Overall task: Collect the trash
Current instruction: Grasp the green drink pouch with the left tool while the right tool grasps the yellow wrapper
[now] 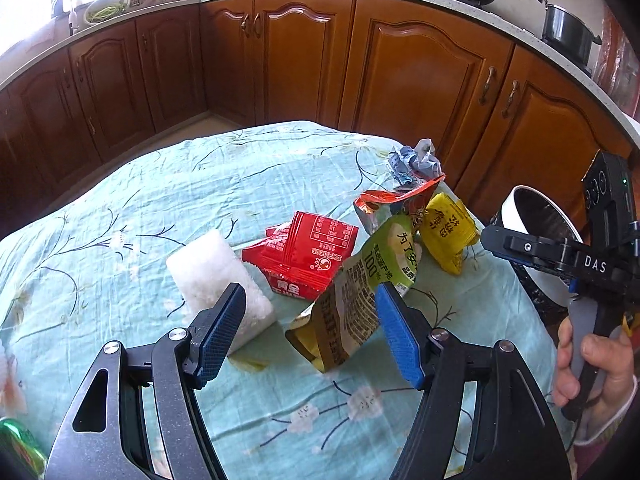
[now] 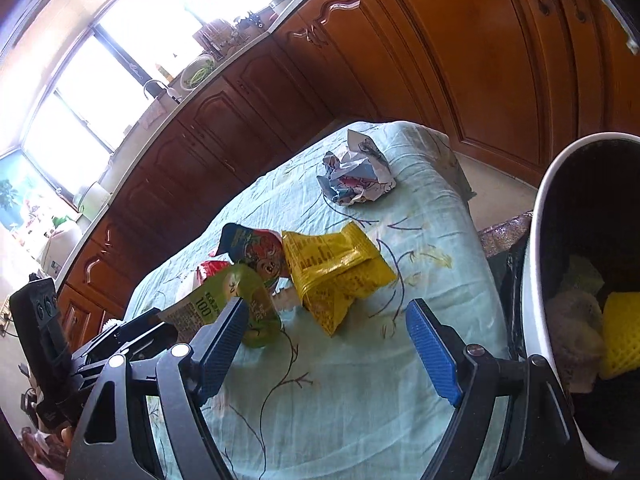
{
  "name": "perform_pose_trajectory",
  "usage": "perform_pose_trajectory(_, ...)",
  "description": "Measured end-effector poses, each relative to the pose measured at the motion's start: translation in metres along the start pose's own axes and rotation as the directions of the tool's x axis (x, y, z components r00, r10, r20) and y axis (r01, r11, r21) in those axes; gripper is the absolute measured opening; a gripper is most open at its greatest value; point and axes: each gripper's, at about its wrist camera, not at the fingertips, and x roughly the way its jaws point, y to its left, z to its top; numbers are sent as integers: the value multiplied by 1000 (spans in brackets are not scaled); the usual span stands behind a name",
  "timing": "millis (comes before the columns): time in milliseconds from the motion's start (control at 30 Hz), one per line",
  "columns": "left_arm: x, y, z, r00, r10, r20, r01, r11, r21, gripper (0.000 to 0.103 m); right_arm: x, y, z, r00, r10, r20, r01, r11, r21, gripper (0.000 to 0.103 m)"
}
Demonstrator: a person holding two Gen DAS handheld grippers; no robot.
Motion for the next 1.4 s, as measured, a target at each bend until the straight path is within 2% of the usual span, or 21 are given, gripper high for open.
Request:
perform_pose_trajectory(67, 7, 1, 0, 1000, -21, -20, 21, 1000, -5, 68, 8, -2, 5, 1000, 10, -2, -10, 1000, 11, 83)
perform_pose_trajectory(133, 12, -1, -1, 999, -36, -34, 36, 999, -4, 57, 14, -3, 7, 1000, 11, -7, -11, 1000, 21, 77)
perform_pose_trajectory(167, 14, -2, -3, 998, -41, -44, 42, 999, 0, 47, 15, -3, 7, 1000, 9, -6, -9, 1000, 19, 71)
perform_pose_trajectory(200, 15, -3, -4, 997, -53, -52, 53, 999, 2, 38, 16, -3, 7, 1000, 0, -7, 0, 1000, 17, 50)
perform_pose_trajectory(233, 15, -5, -6, 997, -60, -55, 60, 998, 4, 34, 17, -4, 5, 1000, -11, -12, 11, 1000, 17, 24)
perform_pose_trajectory(300, 11, -10, -9, 997, -62, -51, 63, 998, 13, 27, 15, -3, 2, 1000, -3, -14, 3, 1000, 15, 6)
perform_pose_trajectory(500, -5, -22, -23, 995, -88, -35, 88, 996, -4, 14, -5, 6, -16, 1000, -18, 12, 19, 999, -44, 0)
perform_pose_trajectory(767, -36, -40, -42, 991, -131, 15, 132, 991, -22, 14, -31, 20, -33, 1000, -17, 22, 19, 995, -102, 0)
perform_pose_trajectory(867, -42, -44, -42, 991, -132, 31, 133, 991, -22, 13, -40, 18, -26, 996, -55, 71, 62, 993, -102, 11)
perform_pose_trajectory(900, -45, -44, -44, 991, -128, 37, 129, 991, -24, 13, -40, 17, -21, 994, -72, 77, 80, 991, -105, 21)
perform_pose_trajectory(933, -46, -43, -44, 991, -129, 40, 130, 991, -28, 13, -40, 15, -15, 993, -80, 86, 89, 990, -107, 37)
perform_pose_trajectory(1000, -47, -39, -46, 990, -134, 43, 136, 990, -43, 13, -39, 16, -5, 988, -106, 115, 120, 985, -124, 54)
perform_pose_trajectory(1067, -51, -35, -48, 990, -136, 46, 139, 989, -54, 13, -32, 19, 3, 982, -143, 122, 162, 973, -163, 57)
perform_pose_trajectory(1133, -51, -34, -48, 989, -137, 52, 140, 988, -60, 13, -19, 20, 9, 979, -173, 104, 191, 961, -201, 56)
perform_pose_trajectory(1167, -51, -34, -47, 989, -136, 52, 140, 988, -63, 13, -11, 20, 11, 977, -196, 84, 210, 953, -218, 53)
perform_pose_trajectory(1200, -51, -34, -48, 989, -137, 52, 140, 988, -64, 13, -5, 18, 10, 975, -210, 67, 220, 948, -229, 36)
perform_pose_trajectory(1233, -51, -35, -48, 989, -135, 54, 139, 988, -62, 13, -3, 18, 8, 976, -210, 56, 218, 948, -231, 13)
perform_pose_trajectory(1400, -54, -42, -48, 988, -136, 67, 140, 989, -53, 12, -30, 27, -4, 984, -151, 94, 169, 958, -231, 6)
